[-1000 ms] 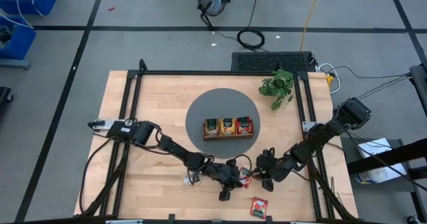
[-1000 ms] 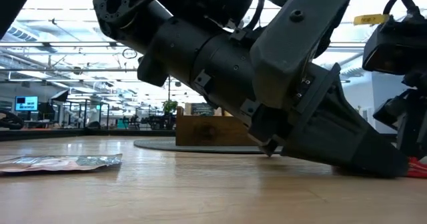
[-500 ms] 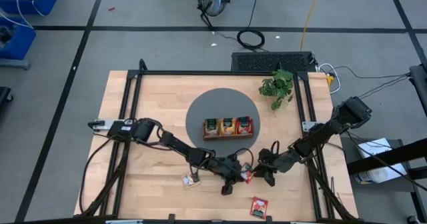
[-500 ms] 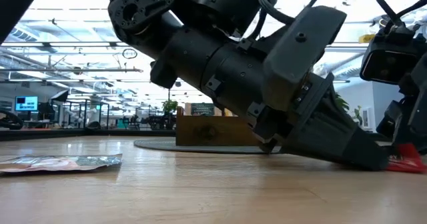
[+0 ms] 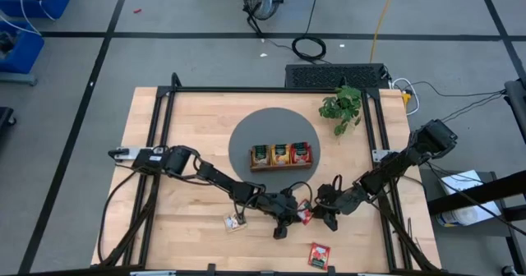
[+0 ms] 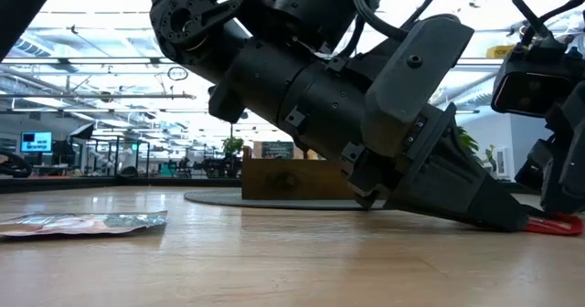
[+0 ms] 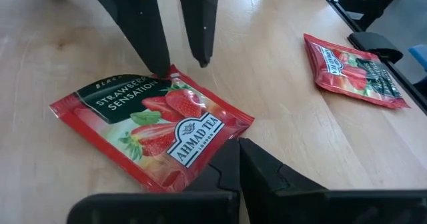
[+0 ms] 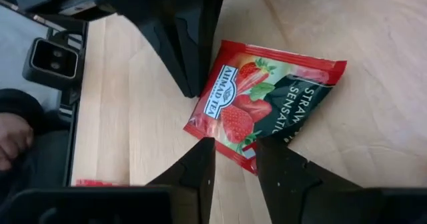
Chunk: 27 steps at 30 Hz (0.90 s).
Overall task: Pick & Place Tea
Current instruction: Put the top red tea bag into the right slot of the wooden organizer
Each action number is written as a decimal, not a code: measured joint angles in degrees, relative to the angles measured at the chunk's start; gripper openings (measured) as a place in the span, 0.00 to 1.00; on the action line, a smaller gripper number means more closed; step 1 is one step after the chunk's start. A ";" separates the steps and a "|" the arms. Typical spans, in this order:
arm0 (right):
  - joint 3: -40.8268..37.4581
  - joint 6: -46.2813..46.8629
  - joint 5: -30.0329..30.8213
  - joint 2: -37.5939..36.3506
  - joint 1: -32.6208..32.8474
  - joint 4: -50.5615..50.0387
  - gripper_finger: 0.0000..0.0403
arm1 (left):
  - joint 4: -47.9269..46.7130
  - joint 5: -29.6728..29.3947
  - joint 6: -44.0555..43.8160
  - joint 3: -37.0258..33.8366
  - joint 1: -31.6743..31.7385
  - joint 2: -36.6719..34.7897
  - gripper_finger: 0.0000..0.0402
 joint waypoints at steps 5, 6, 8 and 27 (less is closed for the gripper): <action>-0.04 -0.05 -1.55 0.00 -1.10 -1.48 0.28 | -0.02 0.37 -0.02 0.00 -0.14 0.00 0.01; -0.04 -0.11 -2.28 0.00 -1.46 -1.54 0.28 | -0.02 0.38 -0.02 0.00 -0.15 0.00 0.01; -0.04 -0.94 -3.46 -0.44 -2.21 -1.62 0.28 | -0.02 0.44 -0.03 0.00 -0.23 0.00 0.02; 0.25 -7.21 -3.90 -19.12 -4.90 -20.39 0.27 | -0.05 1.46 1.83 -0.04 -0.30 0.00 0.01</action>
